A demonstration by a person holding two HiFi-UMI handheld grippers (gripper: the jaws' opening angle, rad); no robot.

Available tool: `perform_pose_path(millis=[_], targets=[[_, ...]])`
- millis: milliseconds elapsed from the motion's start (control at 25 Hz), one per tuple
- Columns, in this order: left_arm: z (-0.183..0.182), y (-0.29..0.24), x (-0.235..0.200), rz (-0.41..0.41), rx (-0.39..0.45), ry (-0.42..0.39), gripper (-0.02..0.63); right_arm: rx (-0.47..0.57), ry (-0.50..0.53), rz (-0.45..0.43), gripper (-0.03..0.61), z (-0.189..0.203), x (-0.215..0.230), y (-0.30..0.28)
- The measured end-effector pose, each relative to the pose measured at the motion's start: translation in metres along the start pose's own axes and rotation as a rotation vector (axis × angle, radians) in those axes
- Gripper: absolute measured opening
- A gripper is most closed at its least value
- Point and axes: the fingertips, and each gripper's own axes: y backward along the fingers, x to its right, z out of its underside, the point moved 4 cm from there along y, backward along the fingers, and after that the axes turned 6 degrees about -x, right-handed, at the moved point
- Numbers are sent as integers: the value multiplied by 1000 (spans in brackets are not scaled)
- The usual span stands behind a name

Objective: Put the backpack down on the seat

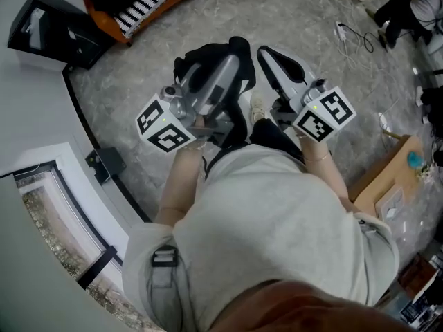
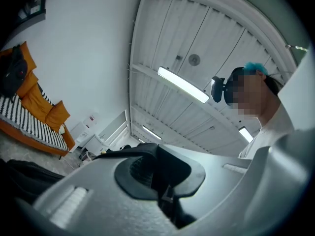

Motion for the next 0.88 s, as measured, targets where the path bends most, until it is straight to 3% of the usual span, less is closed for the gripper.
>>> perform_pose_path(millis=[400, 640, 880], targets=[[-34, -109, -102, -39, 40, -40, 11, 49, -95, -57, 3, -67, 153, -54], [-33, -143, -143, -50, 81, -52, 11, 48, -49, -88, 3, -85, 194, -71], [-37, -218, -195, -58, 102, -46, 11, 16, -81, -79, 3, -108, 286, -76]])
